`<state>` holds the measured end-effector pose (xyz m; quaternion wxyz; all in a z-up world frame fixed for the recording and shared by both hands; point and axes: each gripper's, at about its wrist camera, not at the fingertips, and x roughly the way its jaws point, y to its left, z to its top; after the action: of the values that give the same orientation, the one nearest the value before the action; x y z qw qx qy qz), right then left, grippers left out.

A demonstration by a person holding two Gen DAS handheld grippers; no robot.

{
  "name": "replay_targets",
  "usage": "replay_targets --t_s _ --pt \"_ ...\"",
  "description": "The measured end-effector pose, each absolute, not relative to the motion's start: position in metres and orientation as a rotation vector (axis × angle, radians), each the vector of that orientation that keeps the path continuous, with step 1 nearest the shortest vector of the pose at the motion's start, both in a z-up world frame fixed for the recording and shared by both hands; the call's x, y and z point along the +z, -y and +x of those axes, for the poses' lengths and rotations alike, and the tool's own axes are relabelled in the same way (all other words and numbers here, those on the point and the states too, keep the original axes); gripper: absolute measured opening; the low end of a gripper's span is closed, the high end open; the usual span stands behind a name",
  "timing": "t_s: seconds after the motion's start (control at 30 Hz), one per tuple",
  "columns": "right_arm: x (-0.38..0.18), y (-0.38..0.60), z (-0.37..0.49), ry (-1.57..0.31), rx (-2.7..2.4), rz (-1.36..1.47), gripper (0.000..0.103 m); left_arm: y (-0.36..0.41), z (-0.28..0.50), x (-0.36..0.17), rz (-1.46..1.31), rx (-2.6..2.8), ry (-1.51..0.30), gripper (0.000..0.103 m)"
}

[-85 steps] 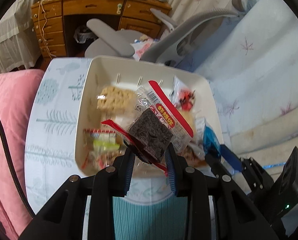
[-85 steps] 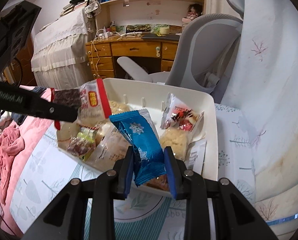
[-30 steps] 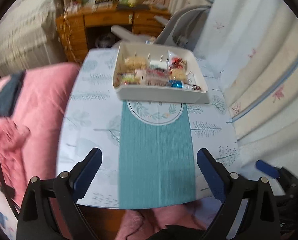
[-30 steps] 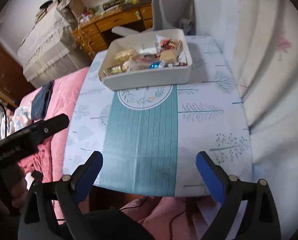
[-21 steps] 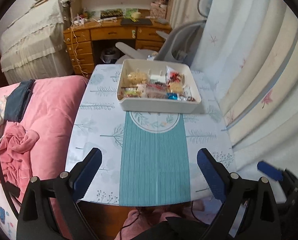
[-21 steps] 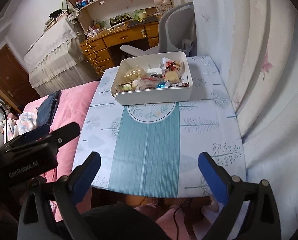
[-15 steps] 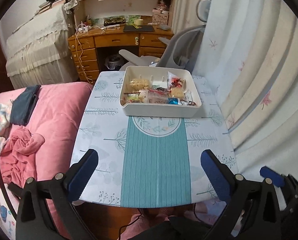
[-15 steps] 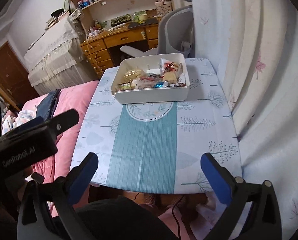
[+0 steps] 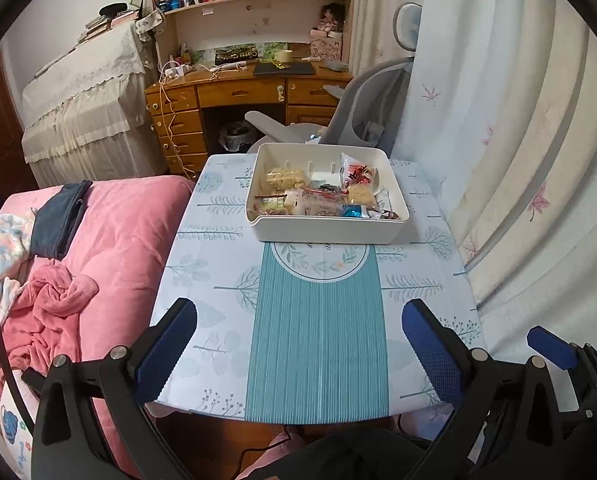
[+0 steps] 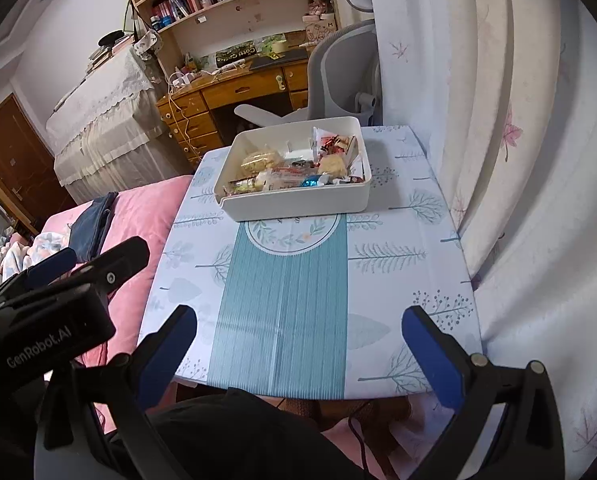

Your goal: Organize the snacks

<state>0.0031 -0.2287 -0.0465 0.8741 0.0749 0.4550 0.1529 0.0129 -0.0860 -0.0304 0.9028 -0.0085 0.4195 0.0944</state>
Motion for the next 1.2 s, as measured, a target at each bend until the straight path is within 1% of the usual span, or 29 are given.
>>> replay_targets --t_s 1.2 --pt "-0.064 0.231 0.013 -1.038 0.275 0.194 0.103 0.084 0.026 -0.033 0.043 0.134 -0.909 0.102"
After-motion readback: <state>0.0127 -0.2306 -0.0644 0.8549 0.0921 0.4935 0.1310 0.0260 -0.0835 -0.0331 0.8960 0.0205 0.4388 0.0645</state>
